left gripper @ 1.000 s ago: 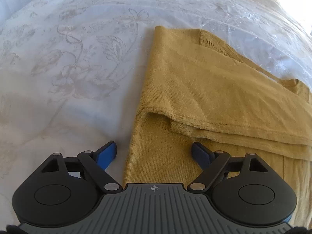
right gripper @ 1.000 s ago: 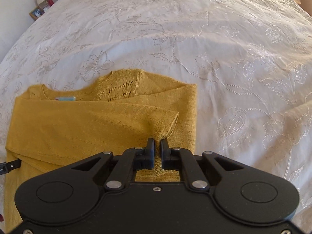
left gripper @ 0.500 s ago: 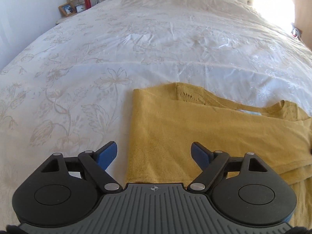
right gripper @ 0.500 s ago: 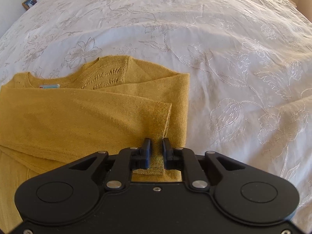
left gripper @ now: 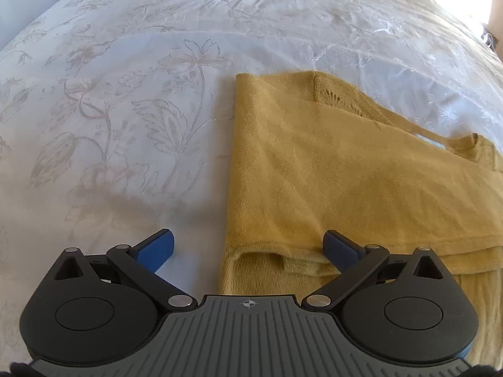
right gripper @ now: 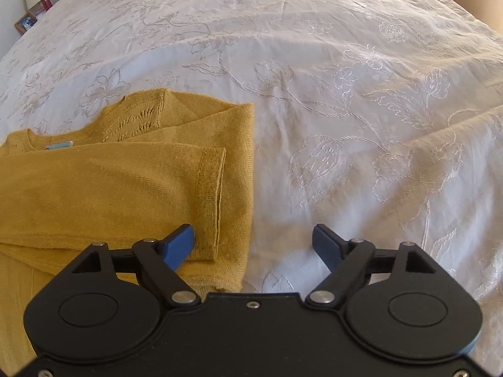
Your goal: Fold small clothes
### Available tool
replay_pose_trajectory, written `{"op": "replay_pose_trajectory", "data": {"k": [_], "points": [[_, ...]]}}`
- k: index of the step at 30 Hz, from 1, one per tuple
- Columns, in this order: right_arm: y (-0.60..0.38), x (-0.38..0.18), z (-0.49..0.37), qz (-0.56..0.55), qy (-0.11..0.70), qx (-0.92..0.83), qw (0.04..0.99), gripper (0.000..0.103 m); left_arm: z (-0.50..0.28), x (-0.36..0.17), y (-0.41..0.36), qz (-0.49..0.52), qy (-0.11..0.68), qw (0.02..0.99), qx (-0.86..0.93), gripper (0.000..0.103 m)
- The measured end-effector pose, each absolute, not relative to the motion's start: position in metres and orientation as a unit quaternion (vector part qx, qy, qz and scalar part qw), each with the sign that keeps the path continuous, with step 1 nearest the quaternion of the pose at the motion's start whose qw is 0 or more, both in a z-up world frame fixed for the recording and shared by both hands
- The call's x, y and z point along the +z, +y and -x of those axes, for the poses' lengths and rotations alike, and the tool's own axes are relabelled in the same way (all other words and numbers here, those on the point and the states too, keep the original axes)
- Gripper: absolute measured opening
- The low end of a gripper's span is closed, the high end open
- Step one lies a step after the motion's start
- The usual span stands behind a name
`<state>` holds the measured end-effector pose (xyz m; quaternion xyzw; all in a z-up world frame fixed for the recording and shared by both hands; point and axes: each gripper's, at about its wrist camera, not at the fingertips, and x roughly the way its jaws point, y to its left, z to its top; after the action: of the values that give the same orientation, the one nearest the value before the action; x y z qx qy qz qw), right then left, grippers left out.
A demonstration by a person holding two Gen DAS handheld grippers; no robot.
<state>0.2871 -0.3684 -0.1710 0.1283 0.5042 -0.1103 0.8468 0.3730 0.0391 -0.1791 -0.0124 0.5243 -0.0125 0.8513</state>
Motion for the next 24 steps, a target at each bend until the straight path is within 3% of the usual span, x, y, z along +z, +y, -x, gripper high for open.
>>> {"op": "replay_pose_trajectory", "data": {"k": [4,16,24], "points": [[-0.365,-0.16,-0.259,-0.149,0.495,-0.089,0.851,0.096,-0.339,-0.164,0.04,0.021,0.524,0.851,-0.016,0.103],[-0.318,-0.178,-0.164,-0.115,0.558,-0.019,0.822,0.096,-0.211,-0.185,0.038,-0.035,0.597,0.801,-0.027,0.103],[-0.324,-0.2,-0.106,-0.106,0.582,-0.022,0.806,0.102,-0.171,-0.191,0.058,0.007,0.595,0.804,0.008,0.103]]}}
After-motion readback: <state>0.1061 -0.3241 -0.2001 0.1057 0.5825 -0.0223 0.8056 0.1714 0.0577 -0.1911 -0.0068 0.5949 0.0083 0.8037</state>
